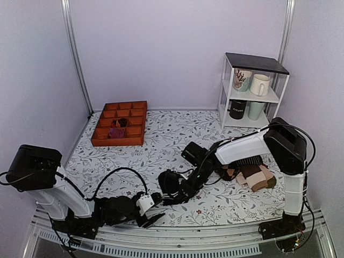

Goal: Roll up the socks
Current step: Roll the sock at the center of the board.

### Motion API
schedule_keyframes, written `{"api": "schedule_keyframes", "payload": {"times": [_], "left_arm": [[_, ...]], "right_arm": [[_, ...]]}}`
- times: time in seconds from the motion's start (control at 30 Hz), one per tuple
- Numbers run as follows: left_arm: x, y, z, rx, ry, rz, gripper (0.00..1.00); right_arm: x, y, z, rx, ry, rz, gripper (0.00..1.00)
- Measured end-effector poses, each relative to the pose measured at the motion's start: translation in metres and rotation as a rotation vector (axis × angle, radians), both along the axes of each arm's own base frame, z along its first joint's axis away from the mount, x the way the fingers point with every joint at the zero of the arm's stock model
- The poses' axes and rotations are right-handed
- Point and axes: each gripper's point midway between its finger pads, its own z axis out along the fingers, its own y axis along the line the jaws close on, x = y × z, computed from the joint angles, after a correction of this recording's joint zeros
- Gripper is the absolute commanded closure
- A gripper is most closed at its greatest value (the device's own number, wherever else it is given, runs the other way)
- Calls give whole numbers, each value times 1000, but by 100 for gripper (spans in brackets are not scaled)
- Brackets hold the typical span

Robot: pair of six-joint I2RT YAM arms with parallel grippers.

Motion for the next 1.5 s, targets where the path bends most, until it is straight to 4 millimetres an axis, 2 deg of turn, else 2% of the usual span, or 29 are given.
{"api": "schedule_keyframes", "payload": {"times": [0.2, 0.33, 0.43, 0.67, 0.83, 1.03, 1.17, 1.37, 1.5], "left_arm": [[3, -13, 7, -23, -60, -42, 37], [10, -20, 13, -56, -71, -66, 41], [15, -23, 15, -77, -71, -77, 52], [15, -37, 13, -103, -44, -135, 51], [11, -41, -2, -80, -17, -165, 54], [8, -41, -10, -71, 8, -174, 70], [11, -43, -12, -71, 21, -164, 99], [13, -45, -11, -94, 62, -149, 100], [18, -48, -12, -116, 126, -136, 100]], "right_arm": [[-1, 0, 0, -9, 28, -20, 93], [-2, 0, 0, -8, 40, -22, 93], [-3, 0, 0, -9, 47, -23, 93], [-7, -2, -2, -10, 70, -31, 93], [-8, -1, 0, -5, 82, -30, 93], [-9, -1, -1, -4, 88, -29, 93], [-8, -2, -1, -4, 93, -31, 93], [-9, -2, -1, 0, 108, -30, 92], [-7, -3, 0, 4, 115, -35, 82]]}}
